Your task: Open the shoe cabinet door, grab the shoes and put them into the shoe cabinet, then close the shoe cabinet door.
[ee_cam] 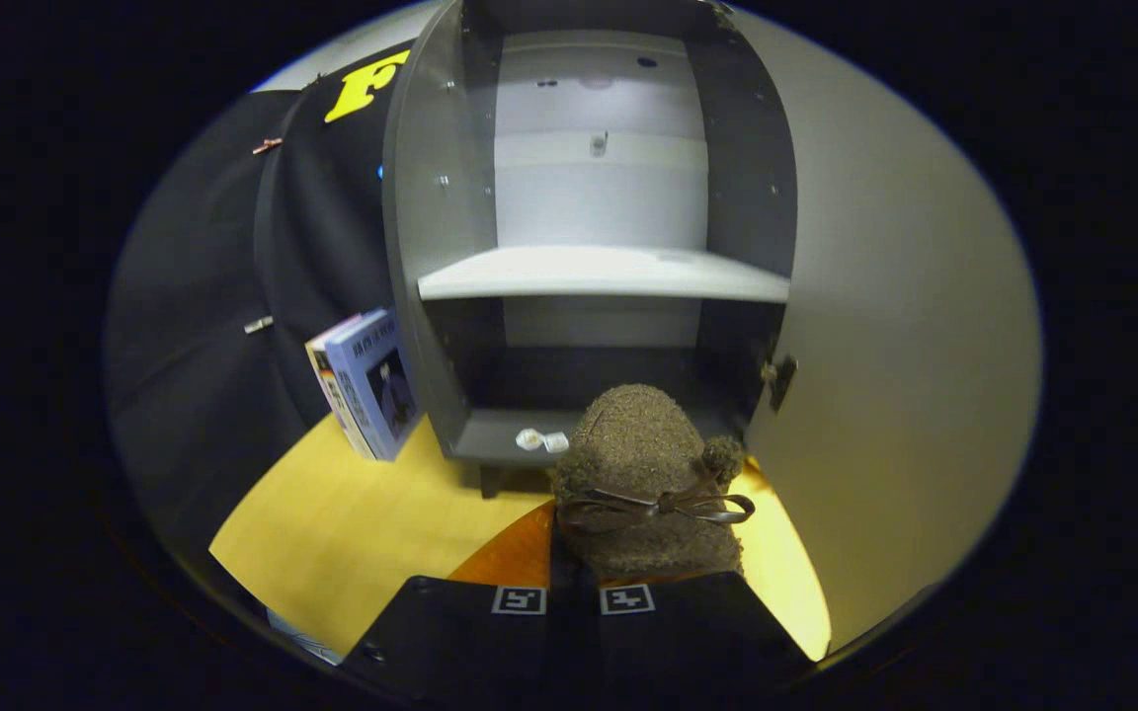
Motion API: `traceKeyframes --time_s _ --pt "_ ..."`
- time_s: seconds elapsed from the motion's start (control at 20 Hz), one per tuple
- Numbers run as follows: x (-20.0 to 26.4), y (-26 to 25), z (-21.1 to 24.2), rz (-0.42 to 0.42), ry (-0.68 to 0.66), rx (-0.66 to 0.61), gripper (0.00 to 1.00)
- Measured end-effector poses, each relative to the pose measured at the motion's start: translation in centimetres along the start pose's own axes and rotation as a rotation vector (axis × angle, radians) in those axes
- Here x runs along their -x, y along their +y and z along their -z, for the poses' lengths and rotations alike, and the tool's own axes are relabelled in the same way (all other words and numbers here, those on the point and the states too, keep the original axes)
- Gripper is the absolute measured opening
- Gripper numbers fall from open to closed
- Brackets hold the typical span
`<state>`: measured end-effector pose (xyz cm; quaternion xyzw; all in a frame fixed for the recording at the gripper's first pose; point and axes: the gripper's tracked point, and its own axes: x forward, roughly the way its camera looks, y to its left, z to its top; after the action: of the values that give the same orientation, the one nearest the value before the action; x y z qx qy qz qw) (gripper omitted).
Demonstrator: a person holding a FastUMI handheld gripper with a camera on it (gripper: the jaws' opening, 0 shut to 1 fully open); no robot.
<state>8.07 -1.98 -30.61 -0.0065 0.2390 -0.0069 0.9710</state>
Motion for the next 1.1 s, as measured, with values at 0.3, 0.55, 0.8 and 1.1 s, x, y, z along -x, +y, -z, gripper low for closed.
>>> traceKeyframes --time_s 0.3,0.55,0.8,1.1 --pt "0.4 0.3 -8.5 0.031 -0.074 -0.014 0.05" --pt "-1.9 -0.2 -12.6 0.053 -0.092 -0.014 0.05" --pt "-5.5 -0.7 -16.6 0.082 -0.104 -0.004 0.05" --pt "-11.7 -1.9 -20.4 0.108 -0.083 0.009 0.05"
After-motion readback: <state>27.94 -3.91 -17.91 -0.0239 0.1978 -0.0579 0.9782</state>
